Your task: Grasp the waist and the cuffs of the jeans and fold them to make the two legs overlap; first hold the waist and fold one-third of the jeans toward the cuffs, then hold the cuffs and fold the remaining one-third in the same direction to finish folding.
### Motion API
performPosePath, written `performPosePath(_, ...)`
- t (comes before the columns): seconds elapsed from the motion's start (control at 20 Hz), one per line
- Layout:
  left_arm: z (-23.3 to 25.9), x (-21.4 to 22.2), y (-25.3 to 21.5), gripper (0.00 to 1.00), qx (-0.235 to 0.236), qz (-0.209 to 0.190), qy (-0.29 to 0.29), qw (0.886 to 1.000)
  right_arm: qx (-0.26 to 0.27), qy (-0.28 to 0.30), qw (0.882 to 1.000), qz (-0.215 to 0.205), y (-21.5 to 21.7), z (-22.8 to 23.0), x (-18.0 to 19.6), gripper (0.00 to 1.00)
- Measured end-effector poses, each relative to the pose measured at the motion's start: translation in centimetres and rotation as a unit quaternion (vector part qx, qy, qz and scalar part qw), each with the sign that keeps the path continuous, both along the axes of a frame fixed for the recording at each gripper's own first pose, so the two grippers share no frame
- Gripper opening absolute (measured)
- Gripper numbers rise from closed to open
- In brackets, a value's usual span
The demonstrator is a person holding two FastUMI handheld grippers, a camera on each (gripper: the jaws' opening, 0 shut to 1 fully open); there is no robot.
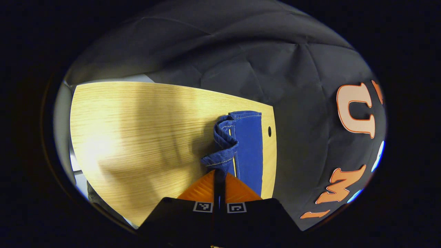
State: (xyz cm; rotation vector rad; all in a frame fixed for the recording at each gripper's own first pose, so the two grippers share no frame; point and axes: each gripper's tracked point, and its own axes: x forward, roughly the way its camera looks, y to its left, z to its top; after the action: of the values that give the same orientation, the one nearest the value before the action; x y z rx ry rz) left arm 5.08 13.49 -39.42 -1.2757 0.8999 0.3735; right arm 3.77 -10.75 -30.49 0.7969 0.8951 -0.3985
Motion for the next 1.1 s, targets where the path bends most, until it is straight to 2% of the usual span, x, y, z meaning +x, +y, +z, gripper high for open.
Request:
performPosePath(0.2,0.0,0.2,-0.1,0.01,-0.002,0.002,0.006,1.000,-0.001,0.026,1.000,0.006,0.7,-1.6,1.6,0.96)
performPosePath(0.5,-0.2,0.6,-0.2,0.00,-0.016,0.007,0.007,1.000,-0.003,0.017,1.000,0.004,1.9,-1.5,4.2,0.97)
performPosePath(0.55,0.0,0.7,-0.1,0.01,-0.016,0.005,0.006,1.000,-0.011,0.027,1.000,0.006,1.9,-1.9,4.5,0.94)
performPosePath(0.6,0.1,0.8,-0.3,0.01,-0.015,0.003,0.004,1.000,-0.024,0.040,0.999,0.004,1.5,-2.3,4.6,0.90)
performPosePath(0.75,-0.1,1.4,-0.6,0.00,-0.011,0.001,0.006,1.000,-0.060,0.050,0.997,0.016,1.2,-3.0,4.7,0.46)
performPosePath(0.85,-0.3,1.3,-0.6,0.01,-0.003,0.002,0.013,1.000,-0.064,0.054,0.996,0.011,1.4,-3.3,4.8,0.17)
performPosePath(0.9,-0.2,1.1,-0.1,0.01,0.003,0.009,0.016,1.000,-0.050,0.067,0.996,-0.006,1.3,-2.9,4.0,0.17)
performPosePath(0.95,0.0,0.9,0.2,0.01,0.003,0.014,0.018,1.000,-0.034,0.068,0.997,-0.013,1.6,-2.6,4.1,0.06)
performPosePath(1.1,1.9,-0.5,1.5,0.00,-0.017,0.039,0.010,0.999,-0.020,0.076,0.997,-0.009,2.0,-2.0,4.5,0.06)
